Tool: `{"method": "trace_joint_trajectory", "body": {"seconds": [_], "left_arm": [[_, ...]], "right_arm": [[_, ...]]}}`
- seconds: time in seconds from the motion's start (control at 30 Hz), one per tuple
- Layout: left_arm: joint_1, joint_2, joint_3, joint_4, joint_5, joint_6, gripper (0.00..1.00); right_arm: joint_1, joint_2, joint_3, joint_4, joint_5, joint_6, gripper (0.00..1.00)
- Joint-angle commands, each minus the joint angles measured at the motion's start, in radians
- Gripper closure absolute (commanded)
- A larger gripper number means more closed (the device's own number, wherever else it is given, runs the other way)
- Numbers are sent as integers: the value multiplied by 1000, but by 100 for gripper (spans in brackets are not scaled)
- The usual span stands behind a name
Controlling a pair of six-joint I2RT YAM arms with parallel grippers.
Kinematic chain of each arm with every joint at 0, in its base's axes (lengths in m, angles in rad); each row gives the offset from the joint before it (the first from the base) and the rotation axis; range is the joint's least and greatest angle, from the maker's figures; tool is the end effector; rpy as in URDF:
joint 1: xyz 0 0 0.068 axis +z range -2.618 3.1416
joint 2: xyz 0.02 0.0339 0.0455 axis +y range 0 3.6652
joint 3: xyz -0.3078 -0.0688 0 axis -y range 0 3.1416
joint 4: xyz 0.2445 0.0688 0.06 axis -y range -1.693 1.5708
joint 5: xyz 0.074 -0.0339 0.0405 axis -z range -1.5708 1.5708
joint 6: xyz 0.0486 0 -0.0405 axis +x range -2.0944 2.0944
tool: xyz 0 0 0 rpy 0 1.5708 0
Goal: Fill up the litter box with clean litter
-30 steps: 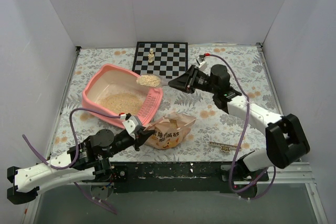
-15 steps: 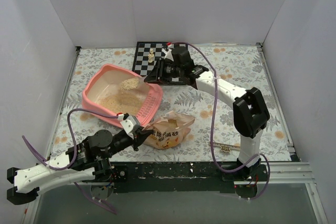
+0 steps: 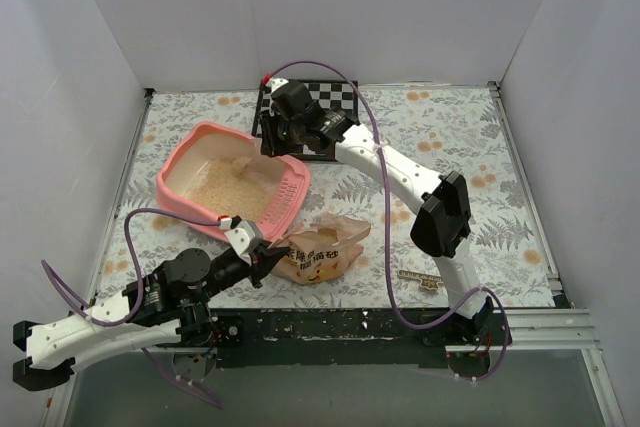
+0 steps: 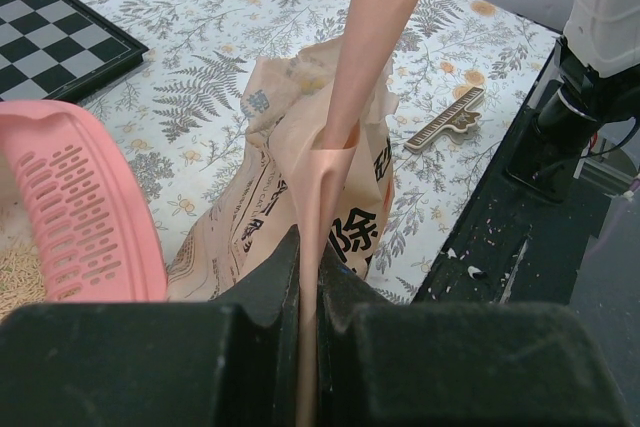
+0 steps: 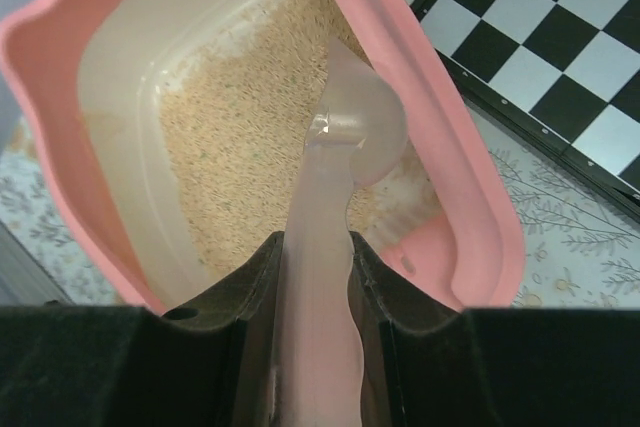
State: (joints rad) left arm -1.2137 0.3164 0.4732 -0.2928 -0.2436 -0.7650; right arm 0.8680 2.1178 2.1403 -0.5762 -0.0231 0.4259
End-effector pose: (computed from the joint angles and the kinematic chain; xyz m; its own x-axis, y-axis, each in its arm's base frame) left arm 0.0388 -0.0705 0.2903 -0.6060 -0.2983 -0.7374 0.5628 0.4942 -0.6626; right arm 0.3401 0.4032 0.3774 -0.6299 -0.1046 -0.7696 -0.5658 0.7406 0.3625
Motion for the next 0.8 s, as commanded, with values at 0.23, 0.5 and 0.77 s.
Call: {"method": "trace_joint_trajectory", "body": {"seconds": [0.23,0.5,0.77], "left_arm": [[0,-10,62,116,-20,-3,100],[0,3,59,118,-25,3,100],[0,27,56,124,-33,7,100]], "right_arm": [[123,-110,-155,54,385,-386,99],[154,-257,-240,127,423,-470,99],[154,-583,-338,11,436,-339,99]]}}
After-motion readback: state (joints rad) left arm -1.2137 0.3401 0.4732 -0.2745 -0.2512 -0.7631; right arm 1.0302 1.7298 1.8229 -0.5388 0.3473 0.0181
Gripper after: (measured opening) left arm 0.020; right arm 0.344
